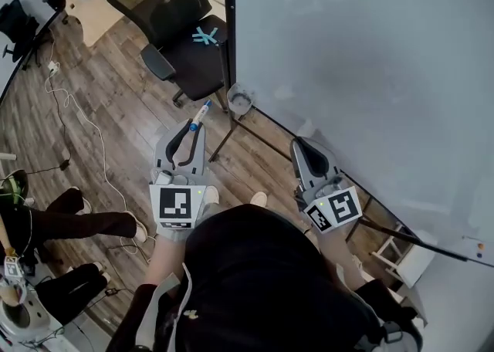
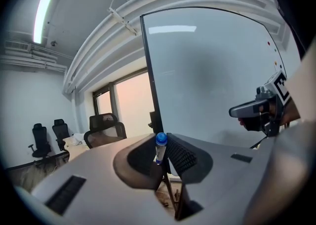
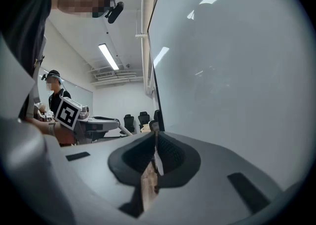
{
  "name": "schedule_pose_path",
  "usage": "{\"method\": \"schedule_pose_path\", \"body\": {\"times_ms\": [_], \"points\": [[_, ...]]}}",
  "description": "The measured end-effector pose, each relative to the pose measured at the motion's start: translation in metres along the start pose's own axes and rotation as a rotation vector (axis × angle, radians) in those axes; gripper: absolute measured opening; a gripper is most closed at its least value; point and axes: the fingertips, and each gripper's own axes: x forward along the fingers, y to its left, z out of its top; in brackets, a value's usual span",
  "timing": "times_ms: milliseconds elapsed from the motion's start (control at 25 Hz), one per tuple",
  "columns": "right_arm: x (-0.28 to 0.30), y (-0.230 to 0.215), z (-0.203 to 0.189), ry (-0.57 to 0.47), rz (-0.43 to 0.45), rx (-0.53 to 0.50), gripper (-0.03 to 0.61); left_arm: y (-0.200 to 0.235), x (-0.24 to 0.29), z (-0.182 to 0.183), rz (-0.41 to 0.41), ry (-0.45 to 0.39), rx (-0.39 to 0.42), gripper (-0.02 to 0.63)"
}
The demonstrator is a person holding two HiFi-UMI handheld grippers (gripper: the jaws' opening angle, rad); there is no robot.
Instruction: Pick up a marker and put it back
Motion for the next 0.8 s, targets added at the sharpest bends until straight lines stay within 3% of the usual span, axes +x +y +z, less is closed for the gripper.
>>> {"method": "schedule_pose_path", "body": {"times_ms": [560,800], "points": [[0.050,0.072,-0.005,0.044,0.162,-0.016,0.028,0.060,-0.071,-0.032,0.139,0.057,-0.051,0.074],[0.066,0.076,-0.006,0.060,0.185,-0.023,0.028,0.074,-0.072,-0.041,0.167,0.065,-0.057,0.074]]}}
